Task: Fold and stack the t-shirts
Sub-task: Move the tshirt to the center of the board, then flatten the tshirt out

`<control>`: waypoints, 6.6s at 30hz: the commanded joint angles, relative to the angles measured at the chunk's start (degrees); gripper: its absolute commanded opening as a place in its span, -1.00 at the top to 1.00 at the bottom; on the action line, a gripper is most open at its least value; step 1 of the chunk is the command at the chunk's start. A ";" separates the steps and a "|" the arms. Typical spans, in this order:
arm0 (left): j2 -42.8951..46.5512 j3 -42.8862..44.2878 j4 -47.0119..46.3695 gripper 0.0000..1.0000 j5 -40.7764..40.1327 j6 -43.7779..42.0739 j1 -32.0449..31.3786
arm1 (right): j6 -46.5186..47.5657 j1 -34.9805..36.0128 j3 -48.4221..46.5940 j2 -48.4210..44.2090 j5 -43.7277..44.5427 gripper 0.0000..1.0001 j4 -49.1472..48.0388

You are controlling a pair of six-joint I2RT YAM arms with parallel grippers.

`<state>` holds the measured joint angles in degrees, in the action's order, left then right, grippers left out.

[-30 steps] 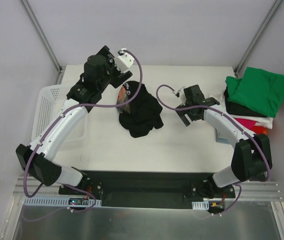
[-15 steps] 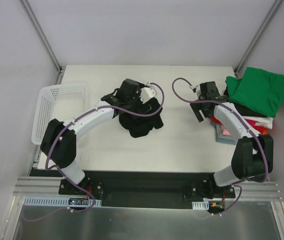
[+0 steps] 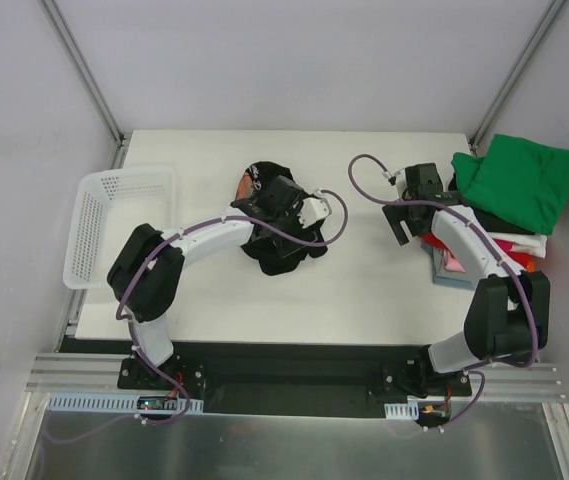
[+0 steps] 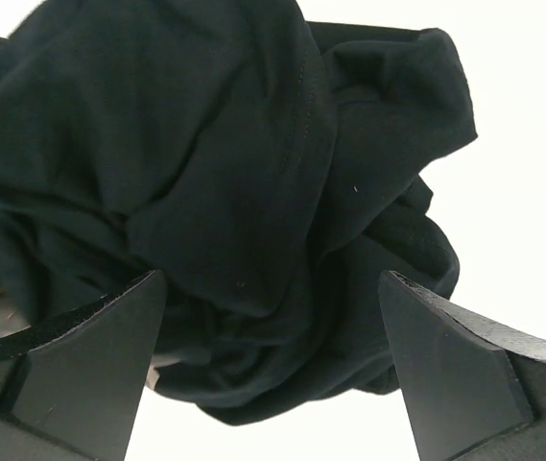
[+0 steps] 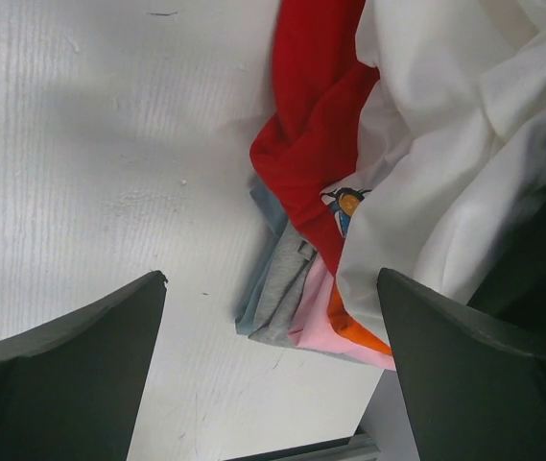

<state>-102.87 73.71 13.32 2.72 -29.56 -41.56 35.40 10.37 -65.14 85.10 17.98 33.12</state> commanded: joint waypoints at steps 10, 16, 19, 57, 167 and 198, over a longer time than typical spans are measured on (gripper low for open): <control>-5.41 9.60 -0.05 -0.79 -2.46 -2.26 0.34 | -1.38 0.00 1.16 -3.19 -4.00 -0.93 2.38; -6.20 9.44 -0.14 -0.75 -4.04 -2.25 0.95 | -2.09 0.00 1.34 -3.10 -5.06 -0.94 2.56; -5.94 8.38 -0.14 -0.75 -4.13 -2.34 1.31 | -2.00 0.00 1.51 -3.27 -5.14 -0.94 2.56; 8.30 23.05 0.30 1.00 -9.92 -6.20 4.56 | -3.14 5.36 0.72 0.95 -4.53 -0.93 3.70; 11.81 25.78 -4.80 1.00 -27.77 -14.03 16.86 | 6.26 29.88 -27.14 35.05 -24.39 -0.06 8.10; 12.61 18.58 -5.85 1.00 -26.19 -10.96 20.99 | 5.30 28.30 -26.26 27.59 -4.05 0.99 11.70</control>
<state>-92.58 94.43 9.74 -24.16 -42.74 -23.00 42.06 39.18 -90.94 119.98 0.56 41.36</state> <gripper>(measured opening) 0.010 0.031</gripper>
